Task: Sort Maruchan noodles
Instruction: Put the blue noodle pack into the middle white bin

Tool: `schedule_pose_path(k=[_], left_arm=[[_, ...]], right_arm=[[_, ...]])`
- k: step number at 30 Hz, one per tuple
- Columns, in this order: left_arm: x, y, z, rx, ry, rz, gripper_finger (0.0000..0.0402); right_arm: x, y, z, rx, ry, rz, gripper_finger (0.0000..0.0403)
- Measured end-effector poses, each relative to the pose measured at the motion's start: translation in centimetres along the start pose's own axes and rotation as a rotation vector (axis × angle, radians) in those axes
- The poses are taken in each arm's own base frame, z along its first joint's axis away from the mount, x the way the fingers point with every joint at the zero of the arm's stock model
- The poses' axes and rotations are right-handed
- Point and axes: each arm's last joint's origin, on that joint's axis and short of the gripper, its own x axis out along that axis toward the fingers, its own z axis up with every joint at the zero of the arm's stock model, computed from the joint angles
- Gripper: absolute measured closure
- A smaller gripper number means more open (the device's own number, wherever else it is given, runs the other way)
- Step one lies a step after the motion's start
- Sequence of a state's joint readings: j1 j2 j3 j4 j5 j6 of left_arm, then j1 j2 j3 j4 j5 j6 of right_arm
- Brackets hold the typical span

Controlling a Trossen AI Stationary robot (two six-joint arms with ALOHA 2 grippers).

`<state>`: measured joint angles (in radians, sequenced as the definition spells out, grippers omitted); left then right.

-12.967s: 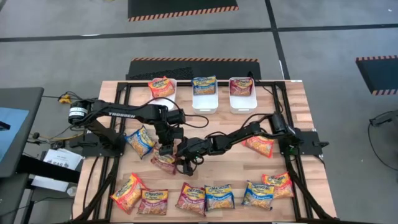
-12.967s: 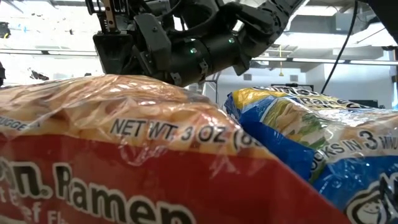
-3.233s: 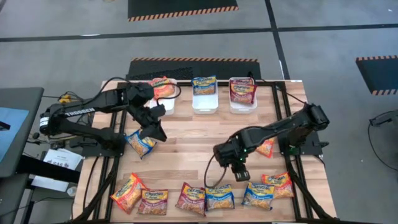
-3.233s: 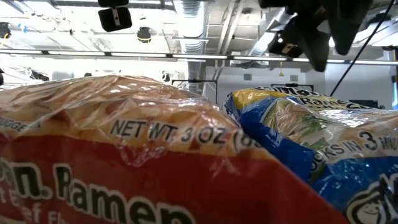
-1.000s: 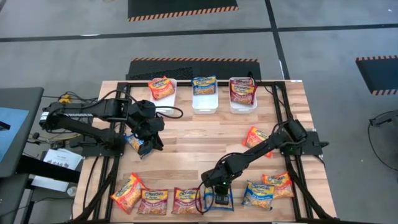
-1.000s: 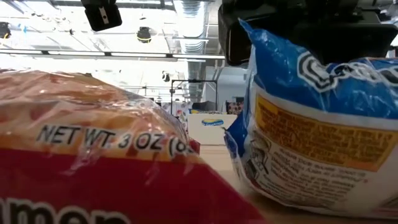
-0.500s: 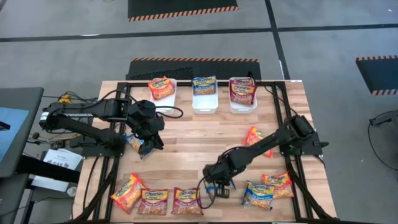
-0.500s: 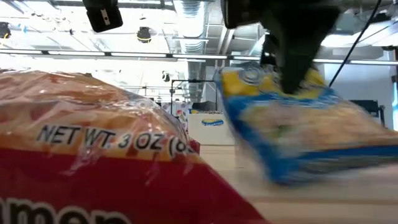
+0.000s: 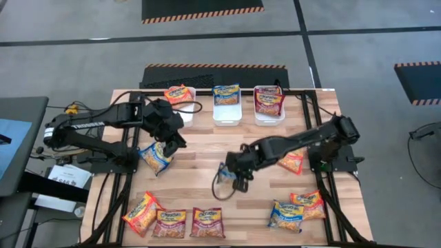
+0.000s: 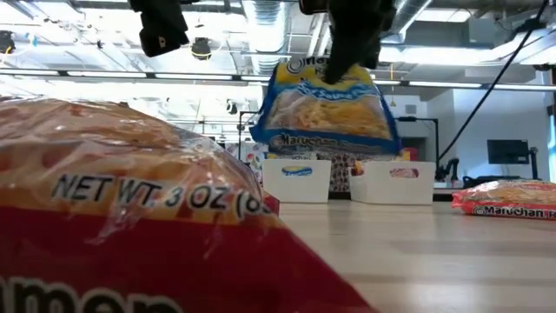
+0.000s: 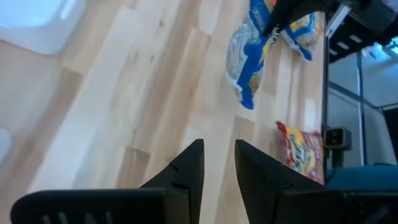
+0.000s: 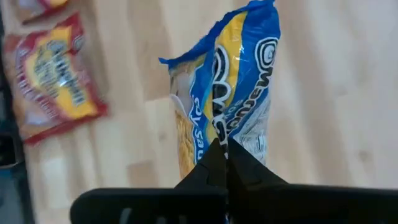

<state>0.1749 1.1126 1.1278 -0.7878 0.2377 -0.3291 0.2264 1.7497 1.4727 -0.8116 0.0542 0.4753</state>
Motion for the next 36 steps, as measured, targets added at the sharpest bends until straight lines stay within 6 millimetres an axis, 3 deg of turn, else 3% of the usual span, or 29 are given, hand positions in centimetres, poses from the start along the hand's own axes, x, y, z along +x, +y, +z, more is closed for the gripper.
schedule_pose_path(k=[6,22,29,36], left_arm=[[-0.4,1.4,0.5,-0.002,-0.038,0.078,0.0326],[-1.8,4.7,2.9,-0.023,-0.282,0.308,0.0326],[-2.3,5.9,3.2,-0.042,-0.312,0.368,0.0326],[-2.9,7.1,3.3,-0.077,-0.328,0.413,0.0326]], right_arm=[[-1.9,-4.6,2.1,-0.002,-0.079,-0.058,0.0398],[-6.7,-20.6,7.0,-0.05,-0.407,-0.332,0.0398],[-8.9,-25.1,8.1,-0.078,-0.595,-0.456,0.0398],[-10.2,-27.5,8.5,-0.152,-0.69,-0.533,0.0398]])
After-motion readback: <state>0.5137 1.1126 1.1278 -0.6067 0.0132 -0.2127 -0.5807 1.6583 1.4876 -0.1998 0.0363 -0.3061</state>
